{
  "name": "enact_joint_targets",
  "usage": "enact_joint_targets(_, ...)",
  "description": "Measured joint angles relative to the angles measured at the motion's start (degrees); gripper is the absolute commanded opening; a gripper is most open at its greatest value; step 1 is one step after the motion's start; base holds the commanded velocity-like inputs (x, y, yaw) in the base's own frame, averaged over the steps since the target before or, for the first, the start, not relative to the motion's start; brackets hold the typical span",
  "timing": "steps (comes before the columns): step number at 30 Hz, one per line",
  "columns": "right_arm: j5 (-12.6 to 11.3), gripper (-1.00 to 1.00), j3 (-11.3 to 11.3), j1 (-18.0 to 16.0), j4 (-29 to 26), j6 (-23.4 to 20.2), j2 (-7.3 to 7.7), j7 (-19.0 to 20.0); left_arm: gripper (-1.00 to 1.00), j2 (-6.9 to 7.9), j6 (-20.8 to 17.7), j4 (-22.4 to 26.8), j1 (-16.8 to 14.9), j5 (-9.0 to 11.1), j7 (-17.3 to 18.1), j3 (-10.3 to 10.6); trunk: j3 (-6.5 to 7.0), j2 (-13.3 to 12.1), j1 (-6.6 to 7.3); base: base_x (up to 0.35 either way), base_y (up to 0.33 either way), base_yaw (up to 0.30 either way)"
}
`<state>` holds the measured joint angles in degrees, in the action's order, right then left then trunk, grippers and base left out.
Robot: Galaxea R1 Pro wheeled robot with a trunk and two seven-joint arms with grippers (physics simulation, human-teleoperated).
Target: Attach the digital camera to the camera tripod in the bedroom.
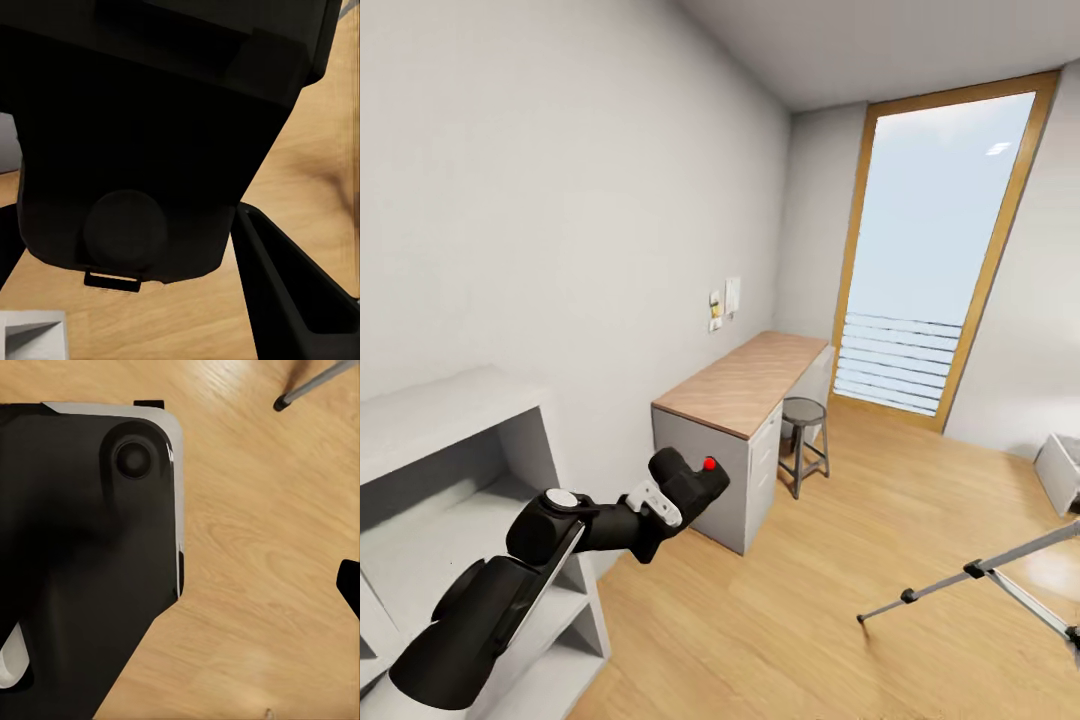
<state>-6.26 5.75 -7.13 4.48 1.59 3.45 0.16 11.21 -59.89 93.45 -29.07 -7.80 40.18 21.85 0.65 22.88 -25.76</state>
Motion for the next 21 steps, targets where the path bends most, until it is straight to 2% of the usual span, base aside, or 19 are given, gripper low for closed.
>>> enact_joint_targets(5, 0.03, 1.0, 0.0, 0.0, 0.0, 0.0, 0.0, 0.0, -1.0, 0.0, 0.0, 0.0, 0.0, 0.02, 0.0, 0.2, 0.0, 0.0, 0.0, 0.005, 0.002, -0.279)
enact_joint_targets(12, 0.01, 1.0, 0.0, 0.0, 0.0, 0.0, -0.01, 0.0, -1.0, 0.0, 0.0, 0.0, 0.01, 0.15, 0.02, 2.02, 0.0, 0.0, 0.0, 0.001, 0.0, -0.279)
enact_joint_targets(21, 0.0, 1.0, 0.0, 0.0, 0.0, 0.02, -0.07, 0.13, -1.0, 0.0, 0.0, 0.0, 0.01, -0.01, 0.0, 2.86, 0.0, 0.0, 0.0, 0.0, 0.0, -0.279)
